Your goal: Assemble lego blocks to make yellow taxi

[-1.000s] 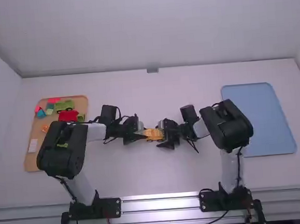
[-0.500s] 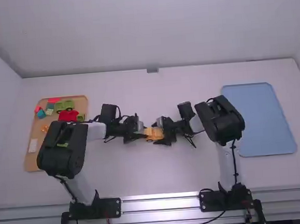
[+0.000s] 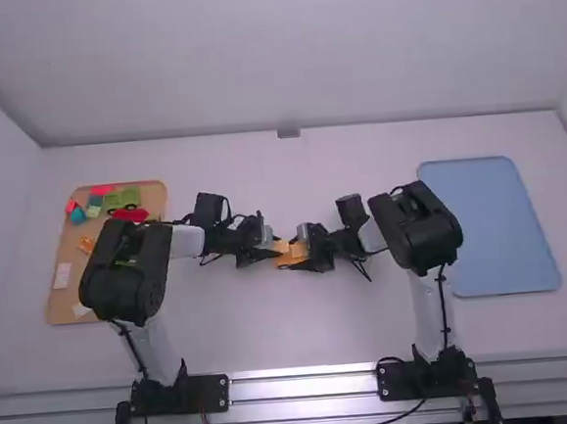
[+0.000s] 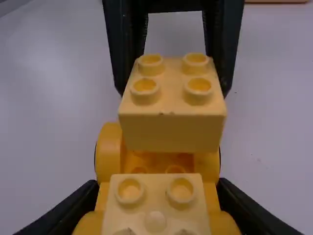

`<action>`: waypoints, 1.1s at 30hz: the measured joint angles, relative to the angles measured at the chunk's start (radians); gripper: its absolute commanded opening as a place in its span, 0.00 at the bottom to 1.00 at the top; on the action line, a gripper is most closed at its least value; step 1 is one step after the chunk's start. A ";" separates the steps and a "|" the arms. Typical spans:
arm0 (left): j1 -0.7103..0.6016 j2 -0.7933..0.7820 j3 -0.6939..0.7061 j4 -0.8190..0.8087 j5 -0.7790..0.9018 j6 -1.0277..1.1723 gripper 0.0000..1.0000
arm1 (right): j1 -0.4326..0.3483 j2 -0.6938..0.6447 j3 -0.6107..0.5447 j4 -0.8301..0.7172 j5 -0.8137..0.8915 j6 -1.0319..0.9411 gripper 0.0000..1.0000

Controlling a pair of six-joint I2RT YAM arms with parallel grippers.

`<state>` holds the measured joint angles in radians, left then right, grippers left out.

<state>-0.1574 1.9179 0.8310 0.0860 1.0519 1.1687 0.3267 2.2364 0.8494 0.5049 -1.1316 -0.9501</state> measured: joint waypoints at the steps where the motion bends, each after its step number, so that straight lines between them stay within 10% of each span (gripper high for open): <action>1: 0.000 0.000 0.000 0.001 0.003 0.000 0.03 | -0.002 0.000 0.000 0.000 0.000 0.002 0.61; 33: -0.043 0.000 -0.001 0.035 -0.069 -0.113 0.02 | -0.011 0.000 -0.003 0.012 0.004 0.005 0.63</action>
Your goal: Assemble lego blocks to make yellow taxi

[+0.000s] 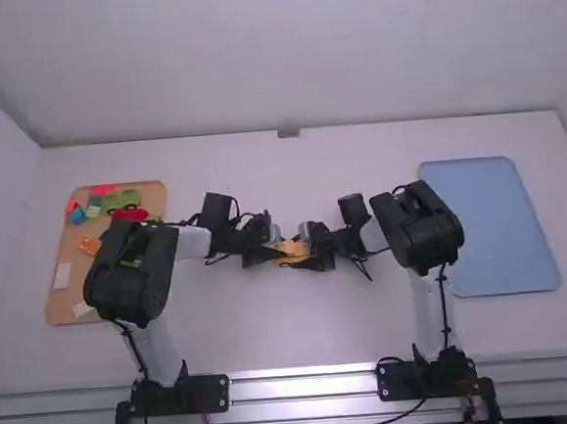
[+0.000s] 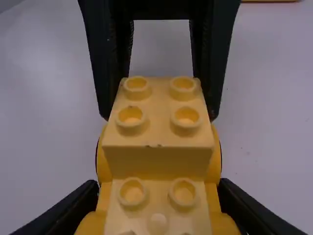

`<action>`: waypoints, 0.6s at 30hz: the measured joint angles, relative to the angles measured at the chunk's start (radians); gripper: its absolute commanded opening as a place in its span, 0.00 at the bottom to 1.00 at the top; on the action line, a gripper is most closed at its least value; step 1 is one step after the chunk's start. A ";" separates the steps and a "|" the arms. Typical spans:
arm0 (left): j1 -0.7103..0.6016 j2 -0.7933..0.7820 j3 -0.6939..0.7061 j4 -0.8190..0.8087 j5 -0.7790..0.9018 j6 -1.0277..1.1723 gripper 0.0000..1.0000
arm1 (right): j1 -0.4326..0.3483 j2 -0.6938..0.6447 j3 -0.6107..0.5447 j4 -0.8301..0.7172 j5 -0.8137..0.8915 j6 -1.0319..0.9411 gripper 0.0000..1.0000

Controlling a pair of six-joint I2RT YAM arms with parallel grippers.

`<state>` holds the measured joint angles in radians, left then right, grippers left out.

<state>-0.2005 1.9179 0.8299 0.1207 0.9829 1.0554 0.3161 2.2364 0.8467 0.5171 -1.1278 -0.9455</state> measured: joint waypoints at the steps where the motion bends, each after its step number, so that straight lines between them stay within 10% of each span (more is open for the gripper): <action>1: 0.005 0.000 0.000 -0.002 -0.003 0.003 0.02 | 0.000 0.000 0.000 0.000 0.000 0.000 0.63; 18: -0.032 0.000 -0.005 0.011 -0.058 0.006 0.02 | -0.004 0.000 -0.003 0.002 -0.004 -0.001 0.63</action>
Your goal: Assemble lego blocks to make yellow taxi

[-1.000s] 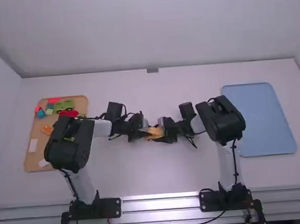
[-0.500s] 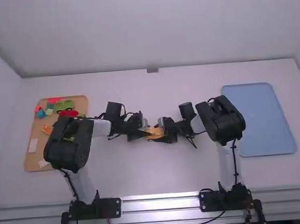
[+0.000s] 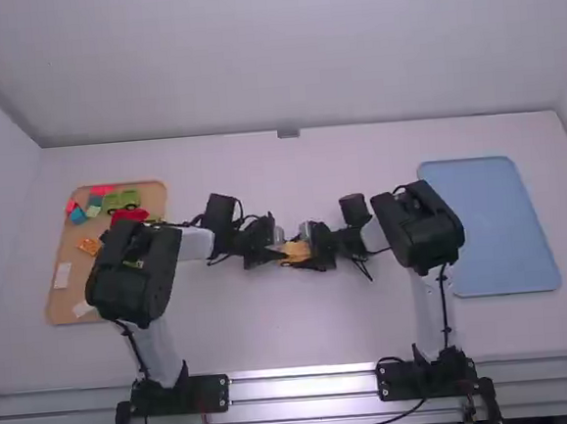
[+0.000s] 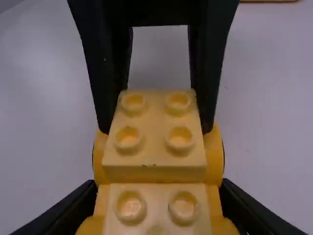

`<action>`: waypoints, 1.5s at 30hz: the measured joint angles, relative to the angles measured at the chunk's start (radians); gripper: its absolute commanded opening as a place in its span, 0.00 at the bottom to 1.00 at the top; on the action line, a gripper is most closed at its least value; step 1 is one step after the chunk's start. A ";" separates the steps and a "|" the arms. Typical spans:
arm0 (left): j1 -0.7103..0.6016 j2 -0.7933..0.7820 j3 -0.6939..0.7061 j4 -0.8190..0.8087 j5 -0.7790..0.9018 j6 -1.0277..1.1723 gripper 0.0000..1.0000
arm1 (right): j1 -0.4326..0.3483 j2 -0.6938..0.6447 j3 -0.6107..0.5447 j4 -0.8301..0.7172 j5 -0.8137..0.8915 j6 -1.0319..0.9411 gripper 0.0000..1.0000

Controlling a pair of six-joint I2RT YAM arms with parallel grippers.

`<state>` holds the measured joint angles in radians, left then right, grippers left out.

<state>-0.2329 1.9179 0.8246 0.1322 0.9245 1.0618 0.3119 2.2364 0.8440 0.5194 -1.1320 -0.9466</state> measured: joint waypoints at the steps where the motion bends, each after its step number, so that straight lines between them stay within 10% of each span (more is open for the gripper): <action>1: 0.000 0.000 0.000 -0.003 -0.008 0.000 0.02 | 0.000 0.000 0.000 0.000 0.000 -0.001 0.64; 6: 0.000 0.000 0.000 -0.005 -0.012 0.000 0.06 | 0.000 0.000 0.000 -0.002 0.000 -0.003 0.63; 9: 0.000 0.000 0.000 -0.005 -0.012 0.000 0.28 | 0.000 0.000 0.000 0.000 0.000 -0.001 0.64; 10: 0.000 0.000 0.000 -0.005 -0.012 0.000 0.39 | 0.000 0.000 0.000 -0.001 0.000 -0.002 0.64; 12: 0.000 0.000 0.000 -0.005 -0.011 0.002 0.99 | 0.000 0.000 0.000 -0.001 0.000 -0.003 0.64; 22: 0.023 -0.005 0.000 0.029 0.070 -0.005 0.97 | 0.000 0.000 0.000 -0.001 0.000 0.000 0.64; 26: 0.083 -0.051 0.011 0.024 0.137 -0.066 0.40 | 0.000 0.000 0.000 0.000 0.001 0.002 0.63; 31: 0.092 -0.072 0.023 0.036 0.164 -0.105 0.02 | 0.000 0.000 0.000 0.000 0.001 0.003 0.59; 45: 0.012 -0.072 -0.043 0.037 0.037 -0.124 0.02 | 0.000 0.000 0.000 0.000 0.000 0.001 0.59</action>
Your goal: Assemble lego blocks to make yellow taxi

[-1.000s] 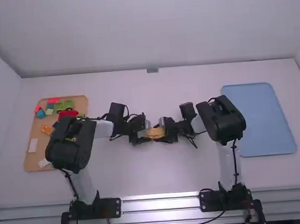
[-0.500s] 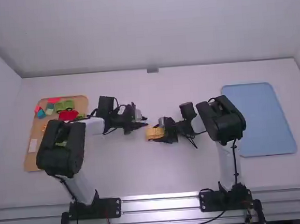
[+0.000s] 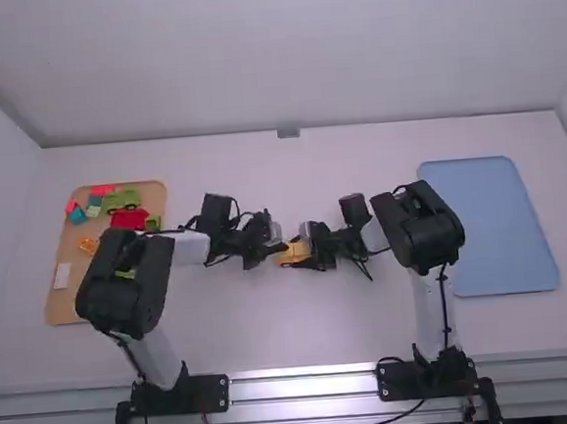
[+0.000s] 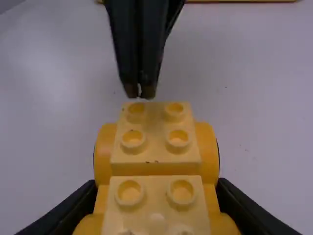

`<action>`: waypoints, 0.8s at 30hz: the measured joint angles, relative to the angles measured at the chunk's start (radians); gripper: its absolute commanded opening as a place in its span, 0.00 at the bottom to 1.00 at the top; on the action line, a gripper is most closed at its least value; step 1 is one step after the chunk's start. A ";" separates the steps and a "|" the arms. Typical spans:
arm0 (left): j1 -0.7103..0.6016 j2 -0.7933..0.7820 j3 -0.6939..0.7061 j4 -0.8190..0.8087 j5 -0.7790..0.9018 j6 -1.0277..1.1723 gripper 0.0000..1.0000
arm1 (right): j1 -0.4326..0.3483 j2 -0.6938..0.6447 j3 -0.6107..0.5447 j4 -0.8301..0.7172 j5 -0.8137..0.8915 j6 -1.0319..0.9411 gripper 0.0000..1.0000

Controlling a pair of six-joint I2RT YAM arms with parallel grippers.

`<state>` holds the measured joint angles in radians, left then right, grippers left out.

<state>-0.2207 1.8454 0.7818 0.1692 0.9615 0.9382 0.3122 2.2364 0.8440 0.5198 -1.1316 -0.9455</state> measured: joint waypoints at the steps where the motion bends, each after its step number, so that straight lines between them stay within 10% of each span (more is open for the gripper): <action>1: 0.000 0.000 -0.002 0.001 -0.007 0.000 0.02 | 0.000 0.000 0.000 0.000 0.000 0.003 0.59; 24: -0.004 0.085 0.029 0.037 0.027 -0.048 0.02 | -0.017 0.000 0.000 0.001 0.000 0.002 0.59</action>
<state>-0.2249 1.9308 0.8104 0.2066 0.9890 0.8902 0.2955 2.2364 0.8440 0.5205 -1.1316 -0.9440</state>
